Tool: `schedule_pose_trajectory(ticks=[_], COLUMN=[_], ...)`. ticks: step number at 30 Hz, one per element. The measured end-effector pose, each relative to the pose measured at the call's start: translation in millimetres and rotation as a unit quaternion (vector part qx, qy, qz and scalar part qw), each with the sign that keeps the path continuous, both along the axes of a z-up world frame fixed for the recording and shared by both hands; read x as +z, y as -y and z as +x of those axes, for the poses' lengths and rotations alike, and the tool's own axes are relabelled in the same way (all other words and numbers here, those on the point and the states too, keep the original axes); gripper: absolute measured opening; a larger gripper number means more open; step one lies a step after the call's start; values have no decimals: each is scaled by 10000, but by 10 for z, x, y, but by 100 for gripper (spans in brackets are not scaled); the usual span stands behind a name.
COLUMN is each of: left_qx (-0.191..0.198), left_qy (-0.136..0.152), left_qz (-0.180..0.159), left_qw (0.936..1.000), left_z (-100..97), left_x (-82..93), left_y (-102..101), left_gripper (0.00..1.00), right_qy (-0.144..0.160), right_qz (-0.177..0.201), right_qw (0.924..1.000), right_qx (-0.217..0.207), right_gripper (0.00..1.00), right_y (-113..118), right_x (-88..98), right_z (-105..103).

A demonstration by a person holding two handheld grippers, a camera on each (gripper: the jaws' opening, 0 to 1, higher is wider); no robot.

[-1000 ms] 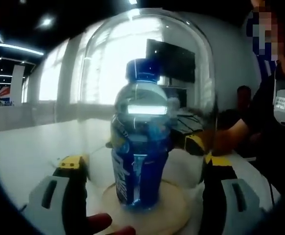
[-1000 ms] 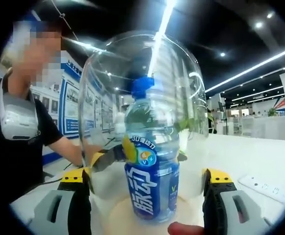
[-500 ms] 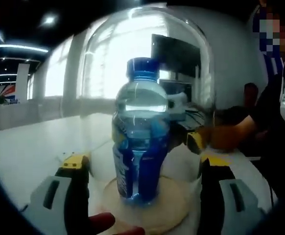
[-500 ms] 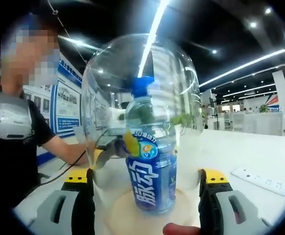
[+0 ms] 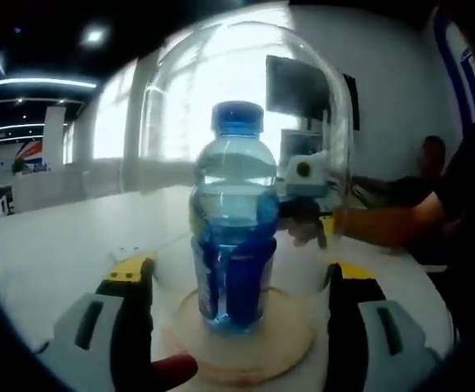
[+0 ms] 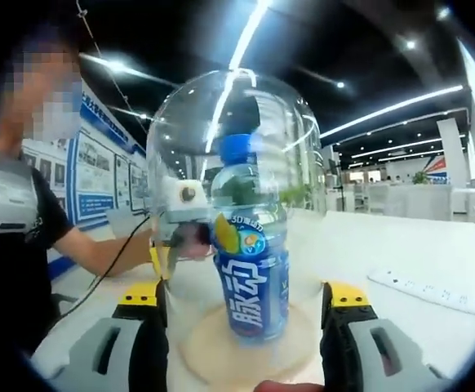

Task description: Open the cover put in the Mizone put the cover back on

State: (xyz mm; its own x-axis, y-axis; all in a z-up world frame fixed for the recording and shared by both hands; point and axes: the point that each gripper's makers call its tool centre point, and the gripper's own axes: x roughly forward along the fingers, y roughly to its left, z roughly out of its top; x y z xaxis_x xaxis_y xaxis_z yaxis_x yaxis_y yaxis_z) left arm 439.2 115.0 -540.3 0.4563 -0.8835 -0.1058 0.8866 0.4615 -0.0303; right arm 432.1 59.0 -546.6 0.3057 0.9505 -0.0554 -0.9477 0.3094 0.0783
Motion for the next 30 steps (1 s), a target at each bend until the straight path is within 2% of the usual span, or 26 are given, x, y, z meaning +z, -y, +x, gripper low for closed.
schedule_pose_trajectory(ticks=[7, 10, 13, 19, 22, 25, 30], left_qx=[377, 521, 719, 1004, 1127, 1231, 1436], left_qy=[74, 123, 278, 559, 547, 554, 595], left_qz=[-61, -34, 87, 164, 96, 170, 176], left_qw=[9992, 9986, 9970, 9932, 9921, 9907, 9877], left_z=[-56, -89, -122, -219, -278, -327, -376], left_x=[15, 12, 25, 84, 124, 114, 135], left_y=[-56, -86, -121, -208, -261, -291, -310], left_gripper=[70, 68, 66, 58, 53, 48, 46], right_qy=[9, 101, 69, 295, 463, 448, 496], right_qz=[-72, -127, -126, -153, -215, -197, -167], right_qw=[9990, 9977, 9957, 9903, 9871, 9855, 9811], right_qx=[-430, -660, -917, -1351, -1518, -1624, -1862], right_gripper=[60, 57, 54, 44, 40, 36, 30], right_y=[69, 96, 121, 183, 201, 217, 244], right_x=[21, 39, 35, 71, 97, 120, 155], right_z=[-58, -92, -128, -222, -250, -267, -311])
